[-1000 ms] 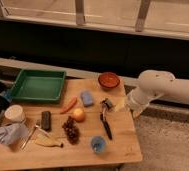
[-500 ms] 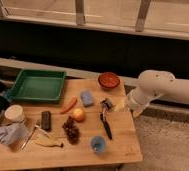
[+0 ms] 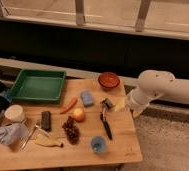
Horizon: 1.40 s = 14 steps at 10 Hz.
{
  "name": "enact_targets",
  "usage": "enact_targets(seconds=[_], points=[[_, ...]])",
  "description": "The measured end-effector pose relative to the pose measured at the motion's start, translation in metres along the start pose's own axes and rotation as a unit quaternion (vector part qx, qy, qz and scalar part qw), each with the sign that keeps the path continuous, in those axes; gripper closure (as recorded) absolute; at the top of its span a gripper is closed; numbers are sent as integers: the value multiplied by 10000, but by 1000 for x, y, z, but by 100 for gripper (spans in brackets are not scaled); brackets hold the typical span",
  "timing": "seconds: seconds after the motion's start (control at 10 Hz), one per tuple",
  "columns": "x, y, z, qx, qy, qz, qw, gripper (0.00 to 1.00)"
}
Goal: Place banana in paper cup
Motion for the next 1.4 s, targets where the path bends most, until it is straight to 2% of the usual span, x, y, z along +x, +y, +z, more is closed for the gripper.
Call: enact_targets(seconds=[0.3,0.4,0.7,0.9,1.0,1.1,1.2,1.3,1.4], points=[[0,2,-2,32,-3,-56,10000,34],[0,11,-5,54,-6,-224,9997,34],[-1,68,-7,-38,-45,-895,9960,34],[2,126,-6,-203,-59,-1507,9884,34],[8,153,-5,-305,-42,-1807,9830,34],[20,187,-1,-449,16,-2165,9752,34],[32,206,3,-563,92,-2401,9691,34],[50,226,6,-657,163,-2739,9594,34],[60,237,8,-704,203,-2924,9535,34]])
